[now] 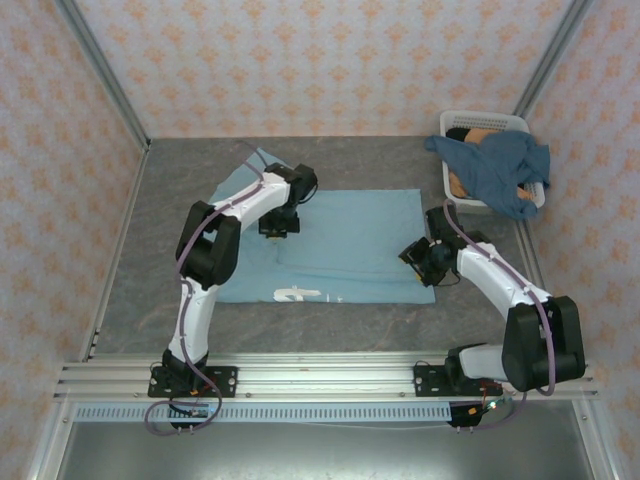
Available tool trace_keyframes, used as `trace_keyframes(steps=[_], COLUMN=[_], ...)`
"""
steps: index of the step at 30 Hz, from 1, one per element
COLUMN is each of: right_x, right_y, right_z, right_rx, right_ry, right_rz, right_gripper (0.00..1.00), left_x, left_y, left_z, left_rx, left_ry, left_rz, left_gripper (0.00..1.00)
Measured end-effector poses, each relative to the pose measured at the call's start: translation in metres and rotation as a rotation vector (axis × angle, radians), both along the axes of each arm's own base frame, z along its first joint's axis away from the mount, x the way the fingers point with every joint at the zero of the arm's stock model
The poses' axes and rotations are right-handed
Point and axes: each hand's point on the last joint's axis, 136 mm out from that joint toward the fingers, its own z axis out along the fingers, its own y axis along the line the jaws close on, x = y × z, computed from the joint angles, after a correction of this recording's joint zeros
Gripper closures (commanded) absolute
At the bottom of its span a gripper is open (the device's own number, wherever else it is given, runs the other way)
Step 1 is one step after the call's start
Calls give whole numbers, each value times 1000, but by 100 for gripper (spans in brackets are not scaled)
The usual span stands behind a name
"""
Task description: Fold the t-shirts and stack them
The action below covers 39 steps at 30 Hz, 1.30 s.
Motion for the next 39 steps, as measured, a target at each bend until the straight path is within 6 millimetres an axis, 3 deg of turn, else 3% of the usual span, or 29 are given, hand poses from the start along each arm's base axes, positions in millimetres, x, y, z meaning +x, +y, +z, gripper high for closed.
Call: trace_keyframes(steps=[3, 8, 11, 16, 20, 23, 26, 29, 34, 39], right_x=[0, 0, 0, -1, -4, -6, -10, -10, -4, 14], right_y=[0, 0, 1, 1, 0, 1, 1, 1, 2, 3], right_z=[-1, -1, -1, -1, -5, -11, -19, -29, -44, -35], right_rx=[0, 0, 4, 5, 9, 27, 46, 54, 53, 54], right_ry=[2, 3, 4, 5, 19, 37, 62, 91, 138, 113], right_rz=[0, 0, 2, 3, -14, -57, -112, -155, -192, -209], right_gripper=[49, 49, 49, 49, 43, 37, 35, 36, 37, 38], left_x=[7, 30, 30, 21, -15, -48, -72, -83, -87, -91], left_y=[-4, -12, -5, 2, 7, 1, -15, -39, -79, -97], left_z=[5, 21, 24, 40, 61, 64, 51, 32, 18, 12], left_rx=[25, 73, 115, 119, 19, -124, -260, -344, -428, -455], left_ry=[-9, -70, -75, -105, -132, -140, -123, -87, -62, -51], left_rz=[-74, -147, -147, -103, -15, 72, 148, 177, 156, 133], left_gripper=[96, 54, 44, 49, 66, 74, 77, 78, 79, 79])
